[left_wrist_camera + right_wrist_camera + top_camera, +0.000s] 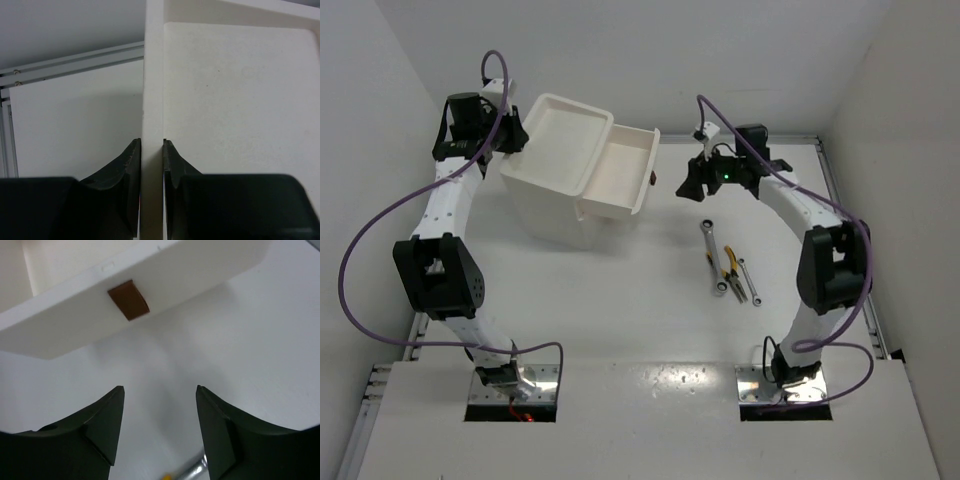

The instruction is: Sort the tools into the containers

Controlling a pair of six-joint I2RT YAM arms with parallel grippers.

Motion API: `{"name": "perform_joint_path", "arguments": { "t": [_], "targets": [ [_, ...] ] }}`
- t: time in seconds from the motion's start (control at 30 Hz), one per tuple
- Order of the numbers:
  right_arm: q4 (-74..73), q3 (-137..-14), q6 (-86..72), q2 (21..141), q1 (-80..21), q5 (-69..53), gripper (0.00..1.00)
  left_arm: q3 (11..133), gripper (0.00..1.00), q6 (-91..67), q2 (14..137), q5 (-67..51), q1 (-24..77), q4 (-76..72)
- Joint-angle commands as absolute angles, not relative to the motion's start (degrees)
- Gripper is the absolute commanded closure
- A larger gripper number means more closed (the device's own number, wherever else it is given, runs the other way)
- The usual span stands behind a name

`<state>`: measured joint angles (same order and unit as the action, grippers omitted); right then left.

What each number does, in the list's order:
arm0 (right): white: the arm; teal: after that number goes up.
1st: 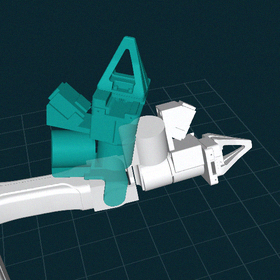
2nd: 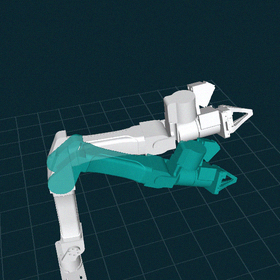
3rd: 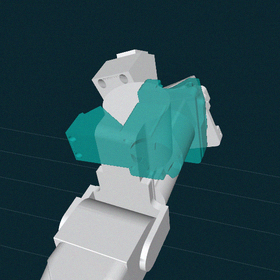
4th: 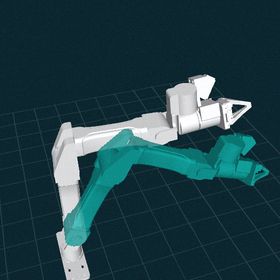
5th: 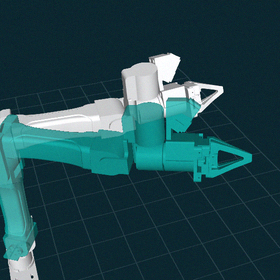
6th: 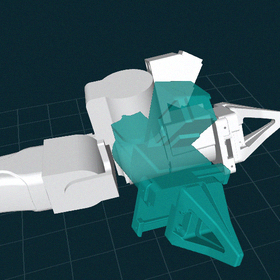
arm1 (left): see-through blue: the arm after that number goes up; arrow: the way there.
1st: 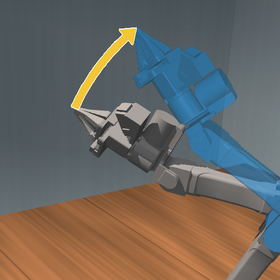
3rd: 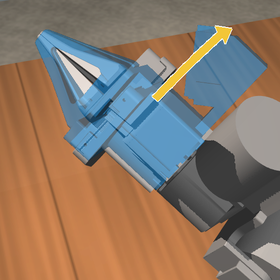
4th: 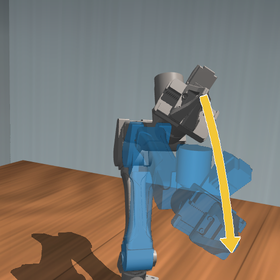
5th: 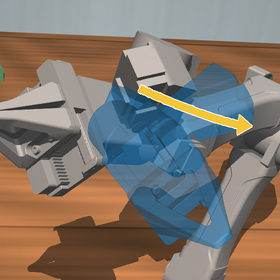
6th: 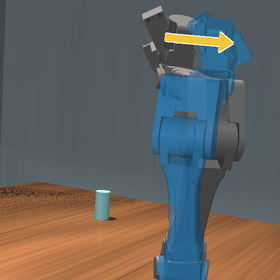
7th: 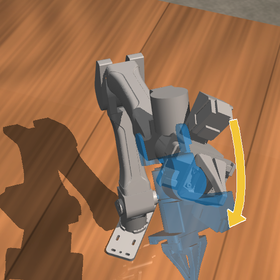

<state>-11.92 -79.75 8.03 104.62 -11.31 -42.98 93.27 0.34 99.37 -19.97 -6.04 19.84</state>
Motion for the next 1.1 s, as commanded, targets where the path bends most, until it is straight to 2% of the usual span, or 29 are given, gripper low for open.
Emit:
{"name": "perform_joint_path", "arguments": {
  "t": [0.0, 0.07, 0.13, 0.2, 0.33, 0.6, 0.63, 0.67, 0.8, 1.07],
  "targets": [
    [-28.8, -83.6, 12.6, 99.5, -8.4, -38.9, 0.44, 89.9, 0.87, -4.3, 105.2, -23.6, -2.8, 32.1],
    [-37.6, -84.2, 15.7, 99.0, -7.9, -34.0, 0.48, 90.4, 0.77, -4.3, 105.2, -23.6, -2.8, 32.1],
    [-47.8, -83.0, 18.3, 98.4, -6.8, -27.2, 0.55, 90.4, 0.71, -4.3, 105.2, -23.6, -2.8, 32.1],
    [-52.2, -80.2, 18.3, 96.8, -5.9, -23.0, 0.56, 90.4, 0.68, -4.3, 105.2, -23.6, -2.3, 32.1],
    [-48.6, -69.1, 17.7, 90.7, -5.2, -18.0, 0.55, 89.9, 0.67, -4.3, 105.2, -23.6, -2.3, 32.6],
    [-48.8, -63.2, 15.6, 90.2, -3.4, -12.9, 0.53, 89.4, 0.65, -4.3, 104.2, -23.6, -2.3, 32.6],
    [-50.2, -63.2, 16.5, 90.2, -3.4, -12.9, 0.53, 89.4, 0.65, -4.3, 104.2, -23.6, -2.3, 32.6],
    [-50.2, -62.6, 17.1, 90.2, -3.4, -12.4, 0.52, 89.4, 0.59, -4.3, 104.2, -23.0, -2.3, 32.6],
    [-49.4, -61.1, 16.4, 89.5, -4.0, -11.1, 0.51, 88.8, 0.52, -3.8, 103.6, -22.5, -2.3, 32.6],
    [-44.0, -66.6, 10.3, 97.2, -5.1, -11.1, 0.49, 88.8, 0.51, -3.8, 103.1, -22.5, -2.3, 32.6]
  ]
}}
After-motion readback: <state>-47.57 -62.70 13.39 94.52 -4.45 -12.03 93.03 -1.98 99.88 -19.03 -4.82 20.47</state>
